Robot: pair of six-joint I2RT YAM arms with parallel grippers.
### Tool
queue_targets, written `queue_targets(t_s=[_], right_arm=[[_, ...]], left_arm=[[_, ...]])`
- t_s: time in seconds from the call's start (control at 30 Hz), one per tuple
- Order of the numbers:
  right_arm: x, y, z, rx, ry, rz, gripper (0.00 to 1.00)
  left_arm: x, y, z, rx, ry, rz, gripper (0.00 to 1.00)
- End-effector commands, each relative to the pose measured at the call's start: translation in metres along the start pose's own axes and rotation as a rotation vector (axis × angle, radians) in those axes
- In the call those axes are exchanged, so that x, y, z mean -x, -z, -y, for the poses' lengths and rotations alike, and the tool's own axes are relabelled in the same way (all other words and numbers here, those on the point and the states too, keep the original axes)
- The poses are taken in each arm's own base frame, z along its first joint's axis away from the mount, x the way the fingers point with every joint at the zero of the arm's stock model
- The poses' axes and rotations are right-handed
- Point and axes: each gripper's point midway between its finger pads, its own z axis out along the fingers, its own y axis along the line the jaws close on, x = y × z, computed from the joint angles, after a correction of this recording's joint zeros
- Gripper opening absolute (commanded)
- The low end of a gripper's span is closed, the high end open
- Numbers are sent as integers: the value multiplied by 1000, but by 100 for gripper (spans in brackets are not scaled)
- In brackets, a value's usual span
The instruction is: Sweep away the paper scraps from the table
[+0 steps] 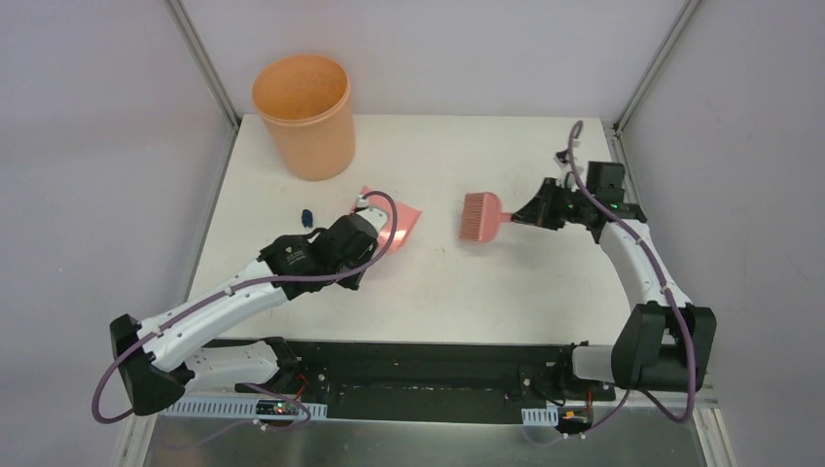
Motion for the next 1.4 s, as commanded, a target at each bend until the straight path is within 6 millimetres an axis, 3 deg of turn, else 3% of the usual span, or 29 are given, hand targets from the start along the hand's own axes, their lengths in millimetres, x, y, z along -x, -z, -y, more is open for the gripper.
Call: queue_targets(t_s=[0.0,0.13,0.27,0.33,0.43,0.57,0.73,0.93,1.1,1.17,1.37], right_arm=[[-13,-24,-83,239,164,-160,0],[-36,-51,-161,413,299,-298,0],[-52,-90,-222,489,347,-324,0],[-71,-118,-247,511,317,-406,0],[-84,-151,-278,531,295,-438,0],[-88,-184,-316,580,322,-394,0],[-88,-220,-362,673,205,-401,0],[-95,-272,-379,663,108,-402,0],[-76,-321,-364,436,-88,-265,0],[-69,-329,-361,377,-151,-235,0],[-79,-331,-346,282,-239,-274,0]], left_arm=[[-12,37,-60,298,170,49,0],[-23,58,-84,392,317,124,0],[-36,85,-106,475,458,184,0],[-43,98,-112,475,525,212,0],[-55,112,-118,471,603,238,0],[-65,126,-125,442,666,297,0],[-64,140,-139,479,675,352,0],[-52,149,-147,565,562,307,0],[-53,146,-147,565,569,320,0],[-52,144,-147,558,552,331,0],[-50,143,-148,581,522,313,0]])
